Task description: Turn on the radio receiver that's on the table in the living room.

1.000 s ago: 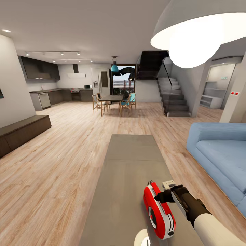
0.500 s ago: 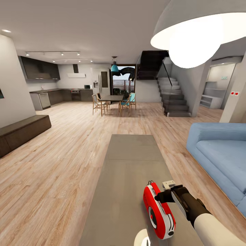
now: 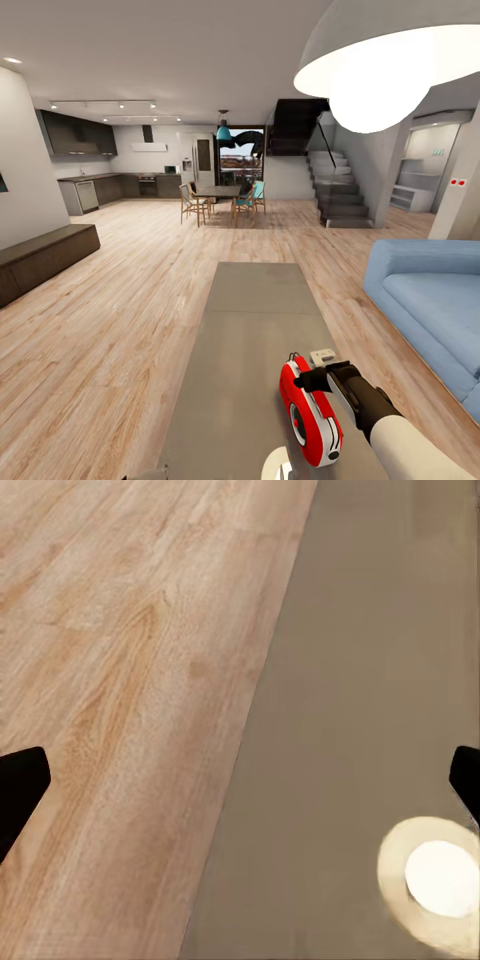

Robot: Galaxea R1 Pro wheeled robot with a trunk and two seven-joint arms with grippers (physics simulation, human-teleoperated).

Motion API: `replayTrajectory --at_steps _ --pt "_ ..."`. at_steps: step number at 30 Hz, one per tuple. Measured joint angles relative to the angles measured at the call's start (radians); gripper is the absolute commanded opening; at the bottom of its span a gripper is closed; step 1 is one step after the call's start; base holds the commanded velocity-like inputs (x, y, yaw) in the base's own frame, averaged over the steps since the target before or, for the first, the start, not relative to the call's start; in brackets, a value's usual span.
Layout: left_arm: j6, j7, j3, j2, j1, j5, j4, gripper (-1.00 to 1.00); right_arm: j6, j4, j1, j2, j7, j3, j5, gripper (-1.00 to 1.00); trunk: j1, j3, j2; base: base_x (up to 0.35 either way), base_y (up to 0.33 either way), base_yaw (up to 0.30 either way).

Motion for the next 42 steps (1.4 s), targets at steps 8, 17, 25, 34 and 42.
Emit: replayTrajectory --at_steps 8,17,25,34,42 --pt "-0.045 0.001 0.000 0.001 -0.001 -0.001 -0.010 1.00 -0.045 0.002 0.000 -0.001 -0.003 -0.003 -0.001 1.00 0.000 0.000 0.000 0.000 0.000 0.000" --pt "-0.095 -0.008 -0.002 0.003 -0.001 -0.002 -0.011 1.00 -0.095 0.004 0.000 -0.001 -0.016 -0.004 -0.003 1.00 0.000 0.000 0.000 0.000 0.000 0.000" --pt "-0.113 -0.013 -0.004 0.000 -0.001 -0.006 -0.011 1.00 -0.115 0.039 0.000 -0.001 -0.060 -0.001 -0.004 1.00 0.000 0.000 0.000 0.000 0.000 0.000" --pt "-0.112 -0.013 -0.003 0.004 -0.001 -0.008 -0.009 1.00 -0.117 0.067 0.000 0.000 -0.064 0.000 -0.006 1.00 0.000 0.000 0.000 0.000 0.000 0.000" --pt "-0.112 -0.013 -0.003 0.004 -0.001 -0.004 -0.010 1.00 -0.118 0.094 0.000 0.000 -0.067 0.000 -0.006 1.00 0.000 0.000 0.000 0.000 0.000 0.000"
